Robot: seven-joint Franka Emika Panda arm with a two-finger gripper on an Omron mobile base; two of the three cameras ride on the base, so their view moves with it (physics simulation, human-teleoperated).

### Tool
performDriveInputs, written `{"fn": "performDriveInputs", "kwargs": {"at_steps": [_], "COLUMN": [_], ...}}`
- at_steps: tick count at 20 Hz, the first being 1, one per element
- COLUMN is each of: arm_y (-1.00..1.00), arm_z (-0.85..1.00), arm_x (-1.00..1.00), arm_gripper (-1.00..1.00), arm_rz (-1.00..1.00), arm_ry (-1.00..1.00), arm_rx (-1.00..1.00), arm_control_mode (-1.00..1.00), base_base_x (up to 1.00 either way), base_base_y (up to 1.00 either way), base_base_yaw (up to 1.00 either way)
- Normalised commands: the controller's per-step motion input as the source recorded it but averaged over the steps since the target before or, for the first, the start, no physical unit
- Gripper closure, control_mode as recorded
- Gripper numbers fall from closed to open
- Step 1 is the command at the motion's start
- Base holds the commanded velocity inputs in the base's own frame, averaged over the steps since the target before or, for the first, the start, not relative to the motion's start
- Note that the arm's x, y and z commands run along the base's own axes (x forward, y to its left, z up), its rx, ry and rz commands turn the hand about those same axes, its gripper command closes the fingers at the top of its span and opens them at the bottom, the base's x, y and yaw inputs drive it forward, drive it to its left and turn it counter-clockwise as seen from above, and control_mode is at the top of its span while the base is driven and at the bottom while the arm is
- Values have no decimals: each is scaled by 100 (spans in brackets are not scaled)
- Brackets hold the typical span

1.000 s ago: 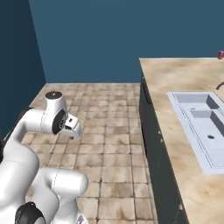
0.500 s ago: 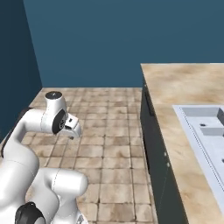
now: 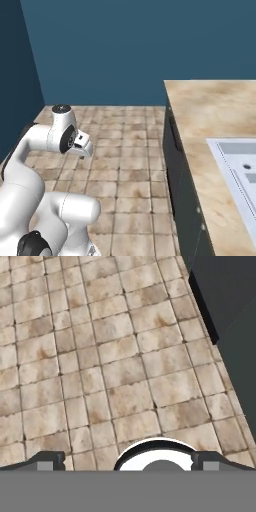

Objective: Four empty soda cans are scattered around the kitchen. Gather all the cans and cluster them next to the stove for recycling.

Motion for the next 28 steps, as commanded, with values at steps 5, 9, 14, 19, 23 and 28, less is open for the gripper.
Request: {"fn": "performDriveInputs", "kwargs": {"at_steps": [5, 9, 14, 19, 23, 28], "arm_y": [0, 0, 0, 0, 0, 0], "arm_z": [0, 0, 0, 0, 0, 0], "arm_x": [0, 0, 0, 0, 0, 0], "arm_gripper": [-100, -100, -100, -100, -100, -100], "arm_rz": [0, 0, 0, 0, 0, 0], "arm_ry": [0, 0, 0, 0, 0, 0], "arm_rx": [0, 0, 0, 0, 0, 0], "arm_control_mode": [100, 100, 100, 100, 100, 100], "base_base_x": [75, 75, 75, 75, 75, 75], "base_base_y": [-7, -7, -8, -8, -8, -8], "base_base_yaw": [2, 2, 2, 2, 2, 2]}}
